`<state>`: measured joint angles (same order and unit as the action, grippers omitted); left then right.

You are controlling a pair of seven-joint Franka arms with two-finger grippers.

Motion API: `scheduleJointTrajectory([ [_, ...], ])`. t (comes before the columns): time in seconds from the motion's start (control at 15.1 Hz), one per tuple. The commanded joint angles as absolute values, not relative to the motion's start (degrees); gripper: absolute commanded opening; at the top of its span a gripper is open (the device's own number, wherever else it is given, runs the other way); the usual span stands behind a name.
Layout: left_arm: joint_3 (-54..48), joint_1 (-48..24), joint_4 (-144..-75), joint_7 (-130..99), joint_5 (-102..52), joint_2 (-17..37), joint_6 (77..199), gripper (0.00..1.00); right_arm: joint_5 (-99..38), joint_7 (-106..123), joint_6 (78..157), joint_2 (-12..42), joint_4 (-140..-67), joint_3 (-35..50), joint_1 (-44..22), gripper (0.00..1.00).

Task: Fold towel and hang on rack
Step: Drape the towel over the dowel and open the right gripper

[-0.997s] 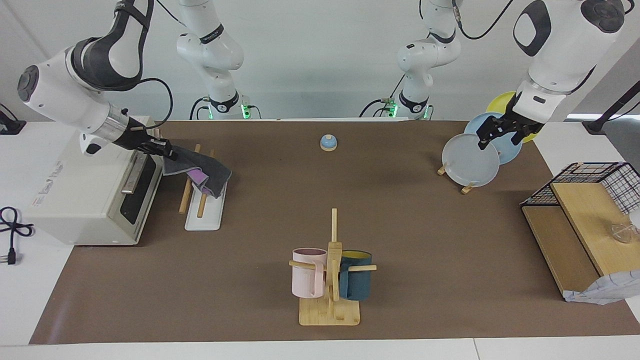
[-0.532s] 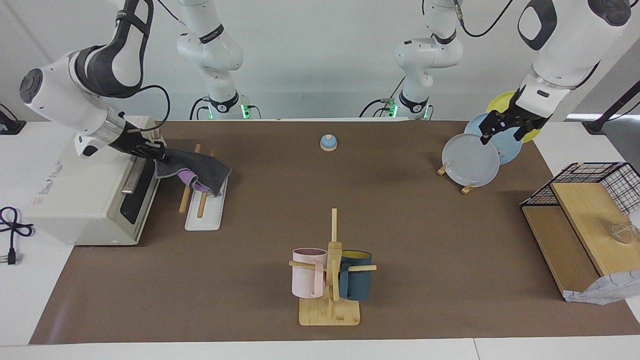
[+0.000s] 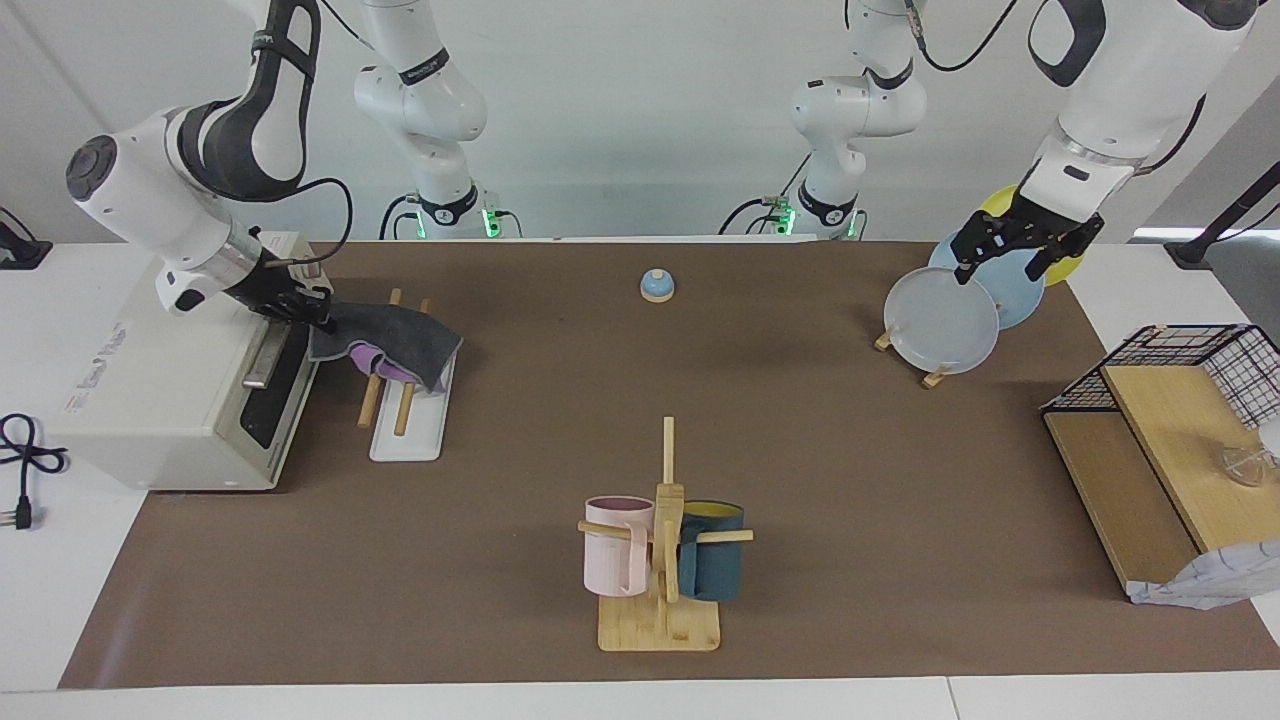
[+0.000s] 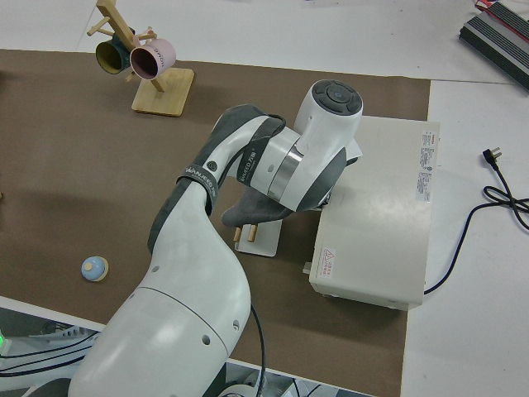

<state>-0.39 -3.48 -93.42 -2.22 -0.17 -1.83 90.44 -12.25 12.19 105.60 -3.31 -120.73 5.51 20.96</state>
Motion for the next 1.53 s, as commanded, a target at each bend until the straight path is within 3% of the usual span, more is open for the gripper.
scheduleJointTrajectory([
  [0.0, 0.35, -4.04, -92.81, -1.49, 0.7, -1.58, 90.0, 1.0, -10.37, 14.5, 108.28, -3.6, -123.31, 5.54, 21.62, 0.02],
  [0.07, 0.35, -4.04, -92.73, -1.76, 0.7, -1.67, 90.35, 1.0, -10.2, 14.5, 108.28, -3.52, -123.22, 5.54, 21.53, 0.21],
  [0.2, 0.35, -3.96, -92.81, -2.02, 0.7, -1.58, 90.61, 1.0, -8.1, 14.77, 108.02, -3.34, -122.61, 5.62, 20.66, 0.85],
  [0.27, 0.35, -3.87, -92.81, -2.02, 0.7, -1.67, 90.53, 1.0, -7.13, 14.85, 107.67, -2.99, -121.65, 5.62, 19.7, 1.0],
  [0.73, -0.61, -2.73, -93.6, -1.49, 0.7, -2.2, 90.53, 1.0, 0.16, 14.42, 103.46, -2.11, -112.78, 5.71, 12.85, 1.0],
  [1.26, -2.37, -1.05, -94.04, -1.67, 0.7, -2.37, 90.7, 1.0, 3.08, 12.84, 85.72, -0.97, -92.49, 6.06, 6.86, 1.0],
  [1.46, -2.2, -0.7, -94.04, -1.76, 0.7, -2.46, 90.0, 1.0, 3.34, 5.57, 84.38, -0.44, -90.7, 6.15, 4.06, 1.0],
])
